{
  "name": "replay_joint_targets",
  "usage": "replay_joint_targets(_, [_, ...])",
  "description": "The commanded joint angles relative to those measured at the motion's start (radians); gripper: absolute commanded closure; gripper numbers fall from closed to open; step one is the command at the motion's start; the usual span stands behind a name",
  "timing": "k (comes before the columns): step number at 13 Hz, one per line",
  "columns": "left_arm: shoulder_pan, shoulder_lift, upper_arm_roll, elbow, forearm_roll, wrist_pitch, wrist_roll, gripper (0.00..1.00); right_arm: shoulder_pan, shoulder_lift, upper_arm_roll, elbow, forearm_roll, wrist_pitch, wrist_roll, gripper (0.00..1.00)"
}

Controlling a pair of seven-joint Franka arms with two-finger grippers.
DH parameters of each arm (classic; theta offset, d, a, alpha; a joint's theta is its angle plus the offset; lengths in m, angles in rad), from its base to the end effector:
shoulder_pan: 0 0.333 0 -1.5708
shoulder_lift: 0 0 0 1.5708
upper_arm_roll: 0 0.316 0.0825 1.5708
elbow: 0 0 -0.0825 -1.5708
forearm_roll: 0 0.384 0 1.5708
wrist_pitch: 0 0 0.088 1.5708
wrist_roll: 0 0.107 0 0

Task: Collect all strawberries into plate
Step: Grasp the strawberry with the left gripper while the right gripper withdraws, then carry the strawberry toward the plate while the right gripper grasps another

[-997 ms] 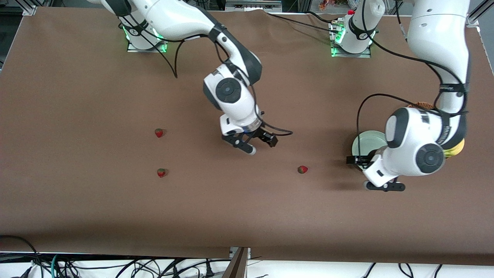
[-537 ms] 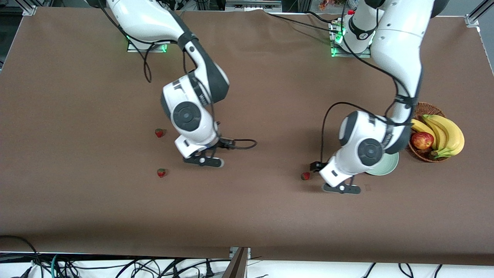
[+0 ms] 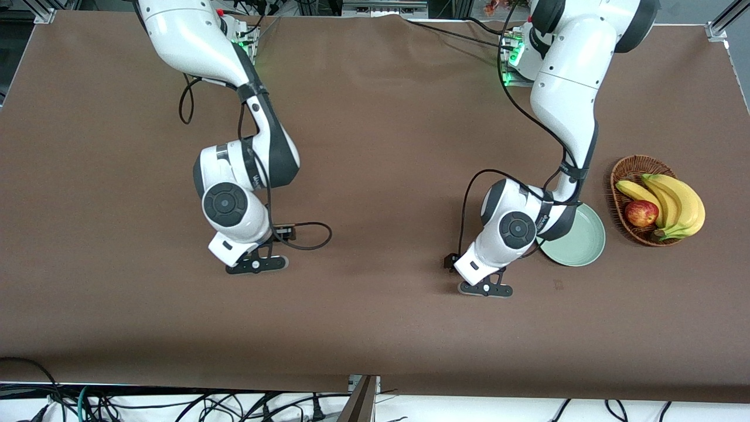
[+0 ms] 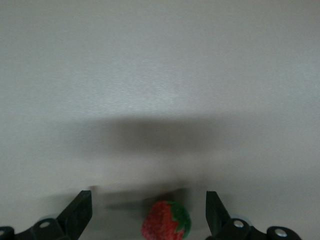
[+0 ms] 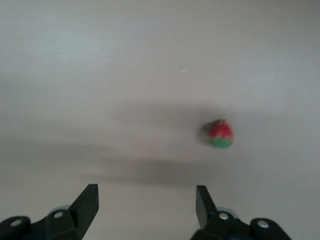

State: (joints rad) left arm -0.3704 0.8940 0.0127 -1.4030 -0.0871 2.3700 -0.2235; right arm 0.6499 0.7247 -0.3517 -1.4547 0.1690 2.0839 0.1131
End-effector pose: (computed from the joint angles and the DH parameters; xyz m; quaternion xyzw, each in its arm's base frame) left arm 0.6879 -0.2602 0.1731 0.9982 -0.0395 0.0274 0.0360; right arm 0.6644 0.2603 0.2707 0.9949 0.0869 -0.0155 0.0480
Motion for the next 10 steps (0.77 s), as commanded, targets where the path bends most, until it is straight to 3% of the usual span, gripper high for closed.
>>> replay_joint_targets(1, [-0.019,0.019,0.015,0.039,-0.003,-0.009,0.003,0.0,0.004,-0.045,-0.024,-0.183,-0.005,0.18,-0.119,0.14])
replay_joint_targets(7, [-0.032,0.008,0.015,0.024,0.001,-0.023,0.006,0.0,-0.053,-0.028,-0.018,-0.21,0.007,0.229,-0.173,0.26])
replay_joint_targets(10, [-0.03,0.006,0.015,0.024,0.001,-0.067,0.01,0.19,-0.075,-0.01,-0.015,-0.199,0.036,0.252,-0.174,0.3])
